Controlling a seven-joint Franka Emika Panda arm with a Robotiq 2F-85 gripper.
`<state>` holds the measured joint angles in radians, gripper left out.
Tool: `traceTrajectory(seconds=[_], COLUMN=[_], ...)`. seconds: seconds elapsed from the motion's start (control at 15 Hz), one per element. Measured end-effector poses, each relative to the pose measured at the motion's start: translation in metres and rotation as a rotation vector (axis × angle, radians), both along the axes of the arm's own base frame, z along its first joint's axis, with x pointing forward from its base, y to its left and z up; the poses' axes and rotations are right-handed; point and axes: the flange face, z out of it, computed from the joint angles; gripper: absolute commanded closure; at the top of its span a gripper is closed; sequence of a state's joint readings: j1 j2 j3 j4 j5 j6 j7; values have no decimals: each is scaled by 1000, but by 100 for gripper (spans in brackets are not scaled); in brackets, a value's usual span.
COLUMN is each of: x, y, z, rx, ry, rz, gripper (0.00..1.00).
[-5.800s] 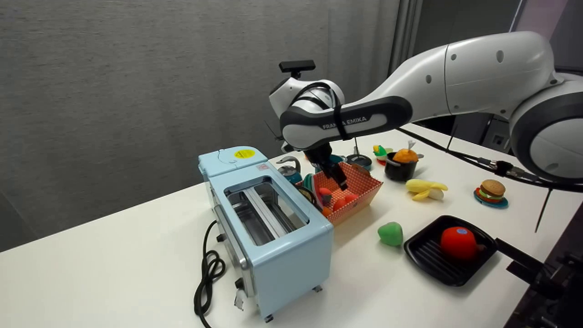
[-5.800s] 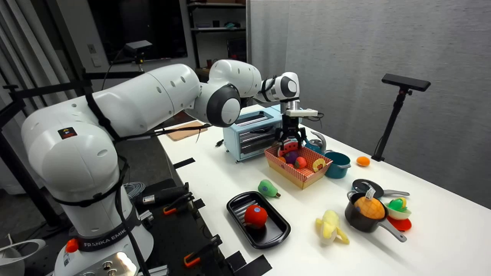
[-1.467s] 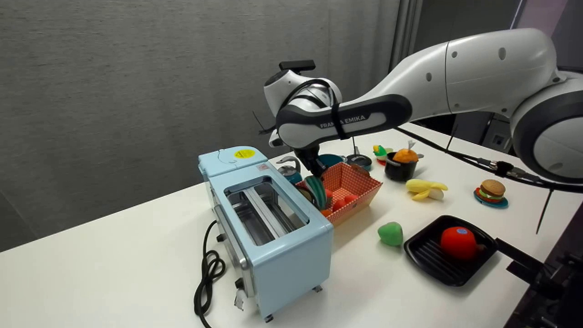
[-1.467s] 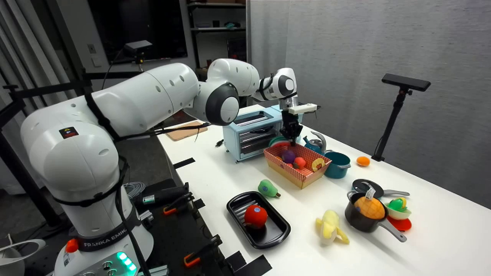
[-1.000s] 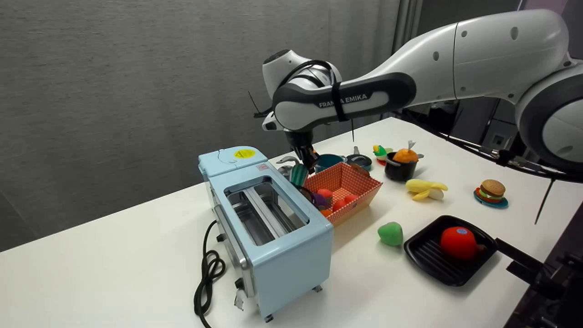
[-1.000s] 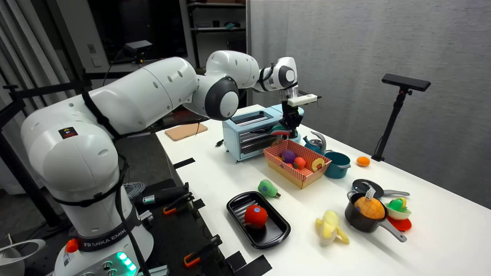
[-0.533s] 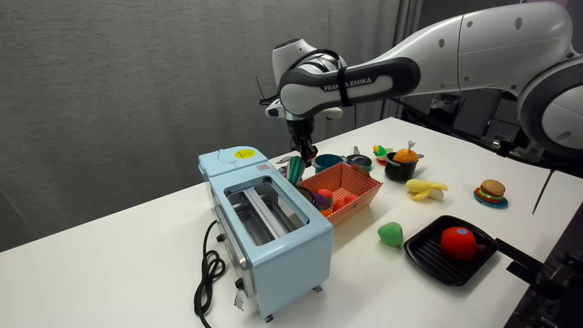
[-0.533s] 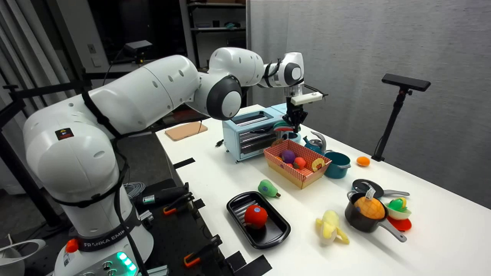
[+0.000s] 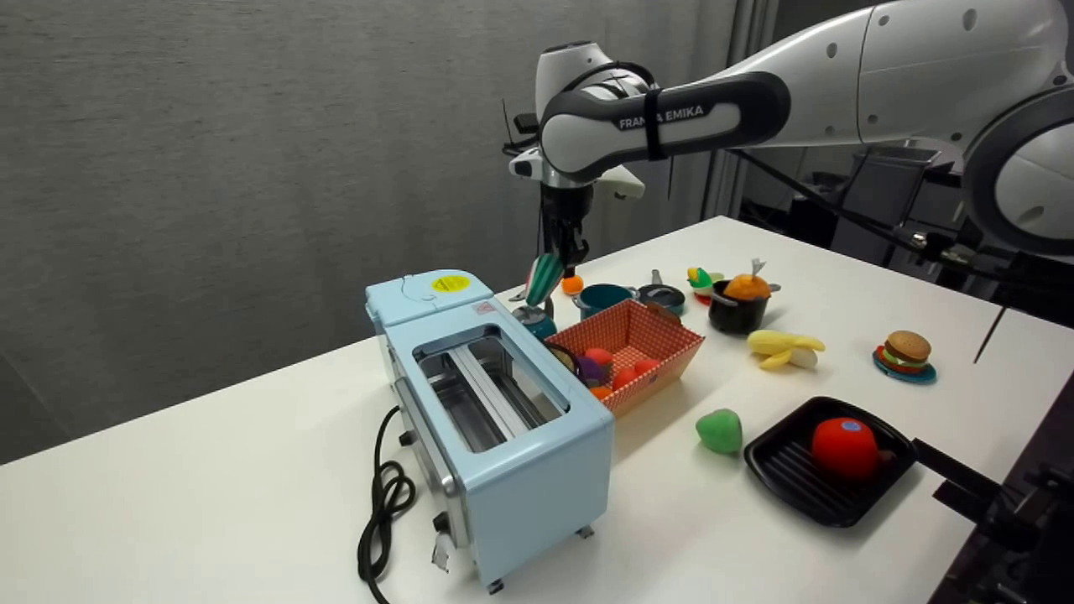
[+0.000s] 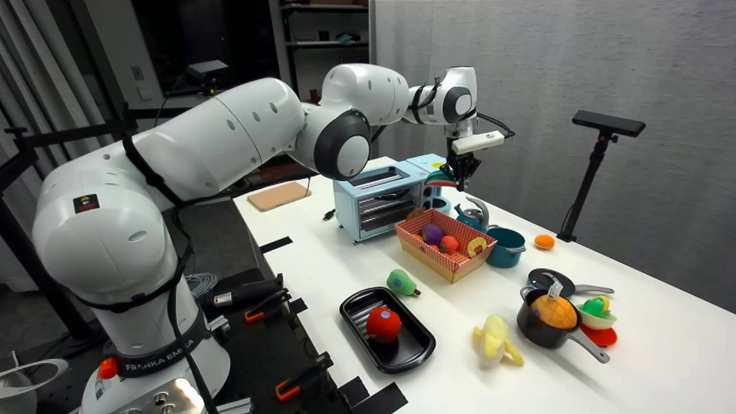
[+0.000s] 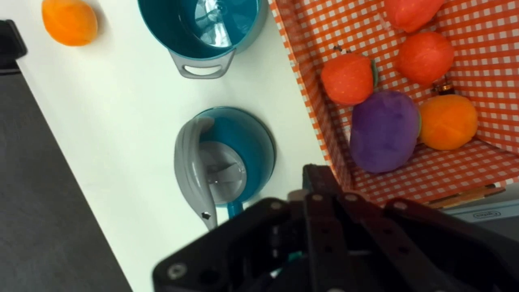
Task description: Get the toy squishy watermelon and put it in the green pot
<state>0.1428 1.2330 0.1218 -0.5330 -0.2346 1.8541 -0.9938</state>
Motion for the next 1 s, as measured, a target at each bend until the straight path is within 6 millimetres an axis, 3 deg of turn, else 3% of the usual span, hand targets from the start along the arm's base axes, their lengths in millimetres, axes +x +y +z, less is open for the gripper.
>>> traceTrajectory(seconds=[0.47, 1.0], x=[11, 18], y=[-54, -131], z=[19, 27], rx=[78, 197], ry=[-36, -61], rz=[-118, -293], gripper=[100, 100])
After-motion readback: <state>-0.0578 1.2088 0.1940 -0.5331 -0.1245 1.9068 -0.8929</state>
